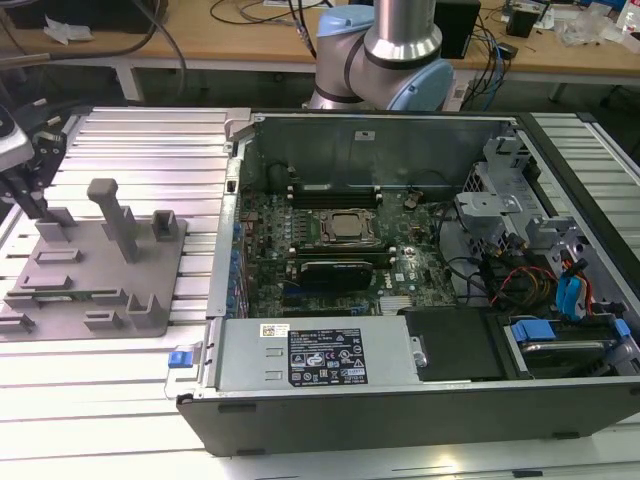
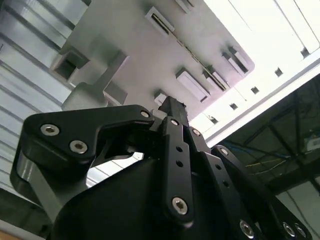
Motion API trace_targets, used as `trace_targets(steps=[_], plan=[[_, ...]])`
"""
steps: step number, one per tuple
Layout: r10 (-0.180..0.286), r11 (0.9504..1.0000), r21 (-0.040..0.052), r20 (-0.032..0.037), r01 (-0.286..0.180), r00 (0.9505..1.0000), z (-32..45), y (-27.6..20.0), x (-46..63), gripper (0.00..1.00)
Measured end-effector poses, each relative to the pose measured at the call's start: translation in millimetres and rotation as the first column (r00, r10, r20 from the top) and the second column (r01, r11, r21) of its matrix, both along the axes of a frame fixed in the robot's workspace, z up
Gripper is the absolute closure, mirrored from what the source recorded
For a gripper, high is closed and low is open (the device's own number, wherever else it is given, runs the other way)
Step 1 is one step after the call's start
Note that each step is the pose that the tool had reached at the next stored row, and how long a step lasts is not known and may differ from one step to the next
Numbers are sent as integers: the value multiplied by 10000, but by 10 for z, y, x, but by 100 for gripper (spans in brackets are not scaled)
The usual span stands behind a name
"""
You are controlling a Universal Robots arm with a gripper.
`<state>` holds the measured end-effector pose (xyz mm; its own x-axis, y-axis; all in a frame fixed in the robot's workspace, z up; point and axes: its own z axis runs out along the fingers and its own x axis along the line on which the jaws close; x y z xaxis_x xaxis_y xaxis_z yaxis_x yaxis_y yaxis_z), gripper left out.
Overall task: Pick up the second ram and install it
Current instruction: 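Pick up the second ram and move it above second insertion slot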
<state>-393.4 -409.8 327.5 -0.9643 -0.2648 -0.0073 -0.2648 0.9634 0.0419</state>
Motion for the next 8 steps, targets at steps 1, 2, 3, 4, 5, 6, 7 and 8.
trace_targets(steps=[1, 2, 3, 4, 5, 6, 7, 8], plan=[[359, 9994, 0, 0, -359, 9994, -3, 0, 0, 92], [1000, 9950, 1, 0, -1000, 9950, -8, 0, 0, 92], [1364, 9907, 1, 0, -1364, 9907, -11, 0, 0, 92], [1617, 9868, 0, 0, -1617, 9868, -13, 0, 0, 92], [2050, 9788, 1, 0, -2050, 9788, -16, 0, 0, 92], [2279, 9737, 0, 0, -2279, 9737, -18, 0, 0, 92], [2460, 9693, 0, 0, -2460, 9693, -19, 0, 0, 92], [2931, 9561, 1, 0, -2931, 9561, -23, 0, 0, 92]])
